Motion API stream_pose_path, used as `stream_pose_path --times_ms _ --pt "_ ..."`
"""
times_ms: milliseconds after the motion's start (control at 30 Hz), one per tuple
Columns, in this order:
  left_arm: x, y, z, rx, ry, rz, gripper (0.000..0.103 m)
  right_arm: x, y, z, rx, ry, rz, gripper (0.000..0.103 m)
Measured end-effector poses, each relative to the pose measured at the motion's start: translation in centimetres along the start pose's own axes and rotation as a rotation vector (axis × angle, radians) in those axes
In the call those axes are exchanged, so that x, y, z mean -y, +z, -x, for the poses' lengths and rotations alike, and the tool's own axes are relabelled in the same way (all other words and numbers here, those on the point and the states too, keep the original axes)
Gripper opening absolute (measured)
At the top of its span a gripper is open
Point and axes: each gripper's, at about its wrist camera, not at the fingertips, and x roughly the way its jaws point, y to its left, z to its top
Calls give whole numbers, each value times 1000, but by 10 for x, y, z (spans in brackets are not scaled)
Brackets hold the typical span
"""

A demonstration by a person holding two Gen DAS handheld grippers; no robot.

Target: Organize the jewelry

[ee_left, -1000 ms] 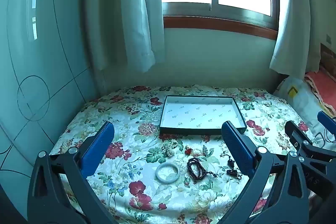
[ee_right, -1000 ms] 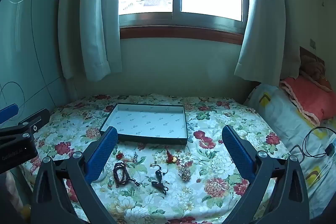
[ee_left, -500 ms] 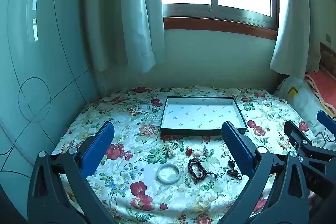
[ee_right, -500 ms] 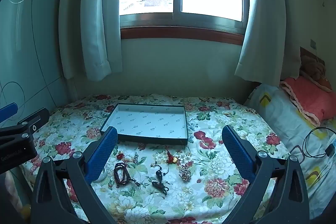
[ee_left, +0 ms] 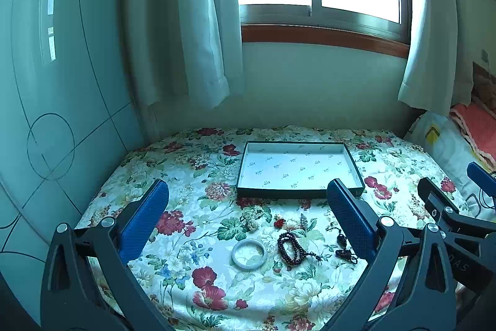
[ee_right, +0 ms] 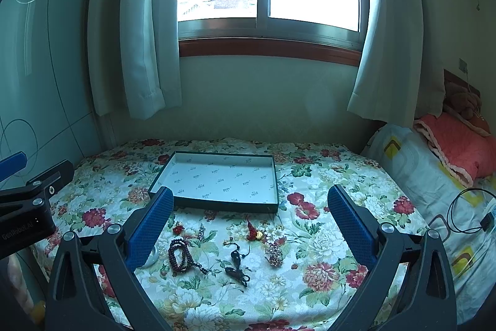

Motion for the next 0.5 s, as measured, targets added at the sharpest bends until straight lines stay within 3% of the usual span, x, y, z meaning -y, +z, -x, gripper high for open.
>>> stream_pose_path --times_ms 500 --pt "0 -3 1 -3 -1 0 101 1 0 0 0 1 0 99"
